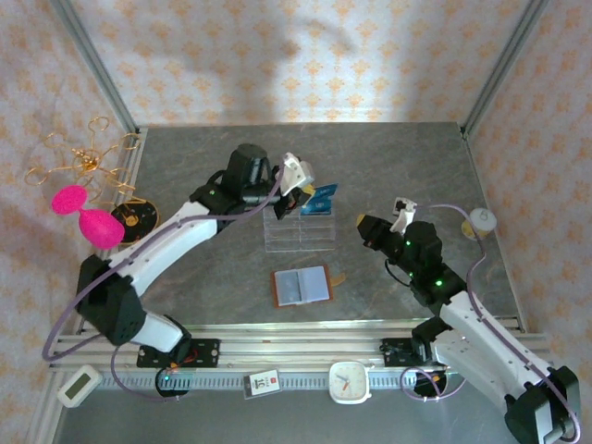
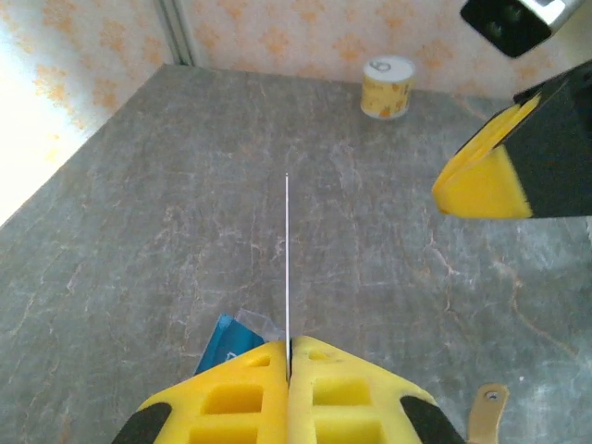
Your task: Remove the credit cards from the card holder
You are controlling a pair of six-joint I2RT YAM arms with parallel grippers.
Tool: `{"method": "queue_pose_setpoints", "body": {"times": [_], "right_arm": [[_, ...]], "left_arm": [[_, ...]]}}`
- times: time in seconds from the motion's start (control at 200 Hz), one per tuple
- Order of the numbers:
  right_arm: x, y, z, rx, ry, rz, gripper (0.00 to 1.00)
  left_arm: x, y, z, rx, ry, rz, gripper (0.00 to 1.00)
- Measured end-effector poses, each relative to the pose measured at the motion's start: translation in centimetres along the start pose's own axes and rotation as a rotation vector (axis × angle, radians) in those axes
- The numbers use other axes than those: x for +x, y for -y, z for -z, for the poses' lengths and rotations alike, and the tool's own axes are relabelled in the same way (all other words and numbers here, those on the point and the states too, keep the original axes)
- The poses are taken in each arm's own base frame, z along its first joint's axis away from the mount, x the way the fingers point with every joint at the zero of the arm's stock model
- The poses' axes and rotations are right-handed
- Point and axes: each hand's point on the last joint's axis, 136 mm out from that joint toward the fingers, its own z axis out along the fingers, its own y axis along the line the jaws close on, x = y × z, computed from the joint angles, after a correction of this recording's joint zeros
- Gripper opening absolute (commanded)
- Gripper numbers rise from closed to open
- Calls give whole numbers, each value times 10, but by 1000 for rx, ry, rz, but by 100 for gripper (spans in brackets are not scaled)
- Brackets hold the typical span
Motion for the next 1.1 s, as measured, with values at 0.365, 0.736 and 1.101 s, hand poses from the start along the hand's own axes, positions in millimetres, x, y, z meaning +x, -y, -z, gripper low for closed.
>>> {"method": "queue_pose_setpoints", "body": {"times": [0.365, 0.736, 1.101], "right_arm": [[4, 19, -10, 50, -38, -7, 11], [1, 21, -17, 67, -52, 5, 11], [-3, 21, -17, 67, -45, 5, 11]], "left_arm": [[36, -27, -40, 125, -153, -40, 0], [64, -34, -60, 178, -216, -18, 0], [77, -46, -74, 195, -255, 2, 0]]}}
